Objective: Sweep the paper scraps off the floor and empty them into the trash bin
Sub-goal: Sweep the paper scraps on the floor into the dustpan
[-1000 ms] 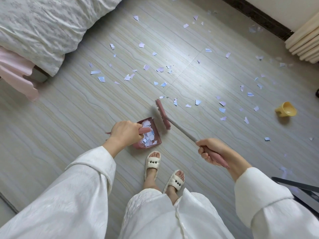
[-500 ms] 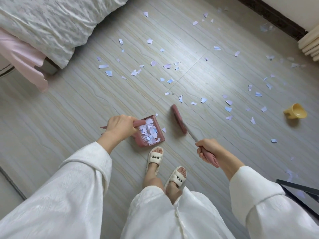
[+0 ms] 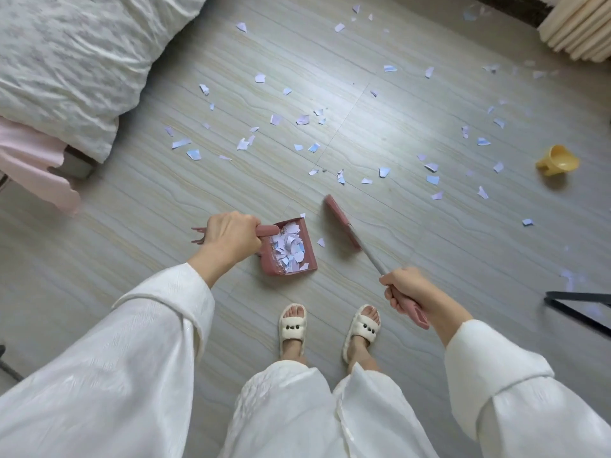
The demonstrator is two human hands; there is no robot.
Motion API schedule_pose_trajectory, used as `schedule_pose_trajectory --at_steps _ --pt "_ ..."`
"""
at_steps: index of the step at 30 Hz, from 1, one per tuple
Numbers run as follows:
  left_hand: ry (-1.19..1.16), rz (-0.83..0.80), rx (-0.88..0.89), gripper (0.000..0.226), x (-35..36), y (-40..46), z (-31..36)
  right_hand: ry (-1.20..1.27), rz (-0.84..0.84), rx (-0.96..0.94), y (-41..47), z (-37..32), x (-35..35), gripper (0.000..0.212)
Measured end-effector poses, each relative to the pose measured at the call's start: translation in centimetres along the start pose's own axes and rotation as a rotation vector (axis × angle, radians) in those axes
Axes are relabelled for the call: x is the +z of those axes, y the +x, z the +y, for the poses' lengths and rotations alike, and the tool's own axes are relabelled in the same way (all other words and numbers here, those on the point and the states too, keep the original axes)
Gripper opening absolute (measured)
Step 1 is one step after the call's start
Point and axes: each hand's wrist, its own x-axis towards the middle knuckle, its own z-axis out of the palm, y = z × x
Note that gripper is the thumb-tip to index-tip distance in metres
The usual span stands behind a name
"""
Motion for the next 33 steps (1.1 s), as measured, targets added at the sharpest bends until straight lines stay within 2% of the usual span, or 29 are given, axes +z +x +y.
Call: schedule_pose_trajectory --at_steps 5,12,16,18,21,23,27,30,33 --pt "0.101 0.165 -0.020 0.008 0.2 1.6 -1.0 0.067 0.038 0.007 -0.4 1.5 2.0 0.014" --pt "0.081 0.158 -0.016 0.006 0.2 2.3 -0.8 0.110 0.031 0.025 -0.1 1.3 1.4 0.014" --pt "0.061 0.171 -0.004 0.007 0.4 2.3 0.5 0.069 -0.056 0.046 0.5 0.6 1.8 0.010" --pt "0.053 0.172 0.008 0.007 0.4 2.1 1.5 0.096 -0.134 0.079 0.7 -0.2 2.3 0.015" --pt "0.047 0.175 0.022 0.009 0.5 1.8 2.2 0.318 -0.275 0.186 -0.1 -1.8 1.2 0.027" --pt "0.057 0.186 0.032 0.009 0.6 1.7 2.2 0.392 -0.309 0.197 -1.3 -2.4 -0.6 0.028" --pt "0.066 0.189 0.008 0.008 0.6 1.9 1.6 0.212 -0.244 0.135 -3.1 -2.3 -1.5 0.026" --pt "0.064 0.166 0.005 0.007 0.6 1.6 1.5 0.215 -0.156 0.038 -2.6 -2.0 0.0 0.023" --pt "0.071 0.150 0.002 0.007 0.6 1.1 1.0 0.292 -0.125 0.038 -1.6 -2.2 1.2 0.022"
